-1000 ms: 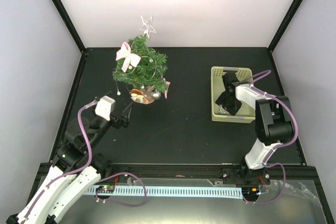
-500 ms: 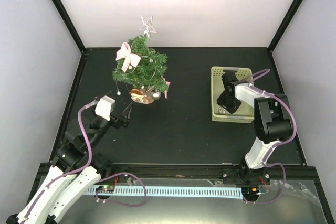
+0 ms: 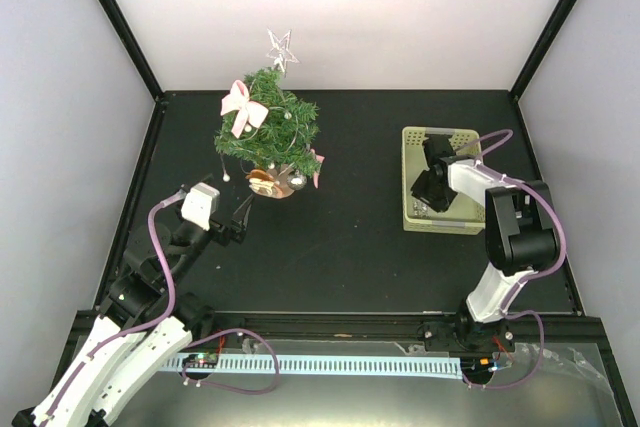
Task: Decorate the small christmas tree
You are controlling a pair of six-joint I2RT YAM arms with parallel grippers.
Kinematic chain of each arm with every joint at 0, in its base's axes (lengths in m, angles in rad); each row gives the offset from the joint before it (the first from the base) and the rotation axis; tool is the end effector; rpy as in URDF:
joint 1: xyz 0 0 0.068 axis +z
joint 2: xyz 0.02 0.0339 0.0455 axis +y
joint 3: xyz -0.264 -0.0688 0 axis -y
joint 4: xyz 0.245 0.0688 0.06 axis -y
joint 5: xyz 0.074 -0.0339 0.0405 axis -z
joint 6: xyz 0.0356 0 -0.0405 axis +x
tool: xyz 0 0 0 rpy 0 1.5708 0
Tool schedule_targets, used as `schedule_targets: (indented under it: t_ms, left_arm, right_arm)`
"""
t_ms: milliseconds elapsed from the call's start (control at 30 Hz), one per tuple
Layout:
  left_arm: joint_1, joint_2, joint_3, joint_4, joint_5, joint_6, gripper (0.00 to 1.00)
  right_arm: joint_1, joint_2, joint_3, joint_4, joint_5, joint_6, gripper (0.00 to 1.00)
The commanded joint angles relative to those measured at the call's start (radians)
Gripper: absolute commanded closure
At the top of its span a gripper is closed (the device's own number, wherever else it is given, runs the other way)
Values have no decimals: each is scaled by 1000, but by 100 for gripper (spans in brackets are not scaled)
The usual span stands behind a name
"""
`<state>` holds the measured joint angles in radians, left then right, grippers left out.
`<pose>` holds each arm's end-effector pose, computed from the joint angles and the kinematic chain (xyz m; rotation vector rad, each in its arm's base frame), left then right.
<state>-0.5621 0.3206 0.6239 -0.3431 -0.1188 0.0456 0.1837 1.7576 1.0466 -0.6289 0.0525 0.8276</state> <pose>0.0823 -0.0469 0.3228 0.3954 1.5697 -0.3037 0.3139 0.0564 0.1518 0.9301 2.7603 0.0967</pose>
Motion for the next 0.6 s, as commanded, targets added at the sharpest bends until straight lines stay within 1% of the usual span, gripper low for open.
schedule_targets:
  t_ms: [0, 67, 100, 267, 467, 567]
  left_arm:
    - [6, -3, 3, 19, 11, 13, 1]
    - [6, -4, 3, 18, 12, 13, 1]
    - [6, -3, 3, 18, 12, 13, 1]
    - [6, -2, 2, 17, 13, 13, 1]
    - [5, 8, 2, 17, 22, 14, 1]
    - [5, 13, 2, 17, 26, 14, 1]
  right_arm:
    - [-3, -50, -46, 177, -145, -87, 63]
    - [-4, -33, -50, 217, -239, -127, 63]
    - [-4, -21, -48, 229, -276, -141, 65]
    - [-13, 5, -69, 286, -391, -164, 65]
    - [-57, -34, -113, 379, -577, -246, 67]
    - [-71, -51, -125, 409, -645, -282, 67]
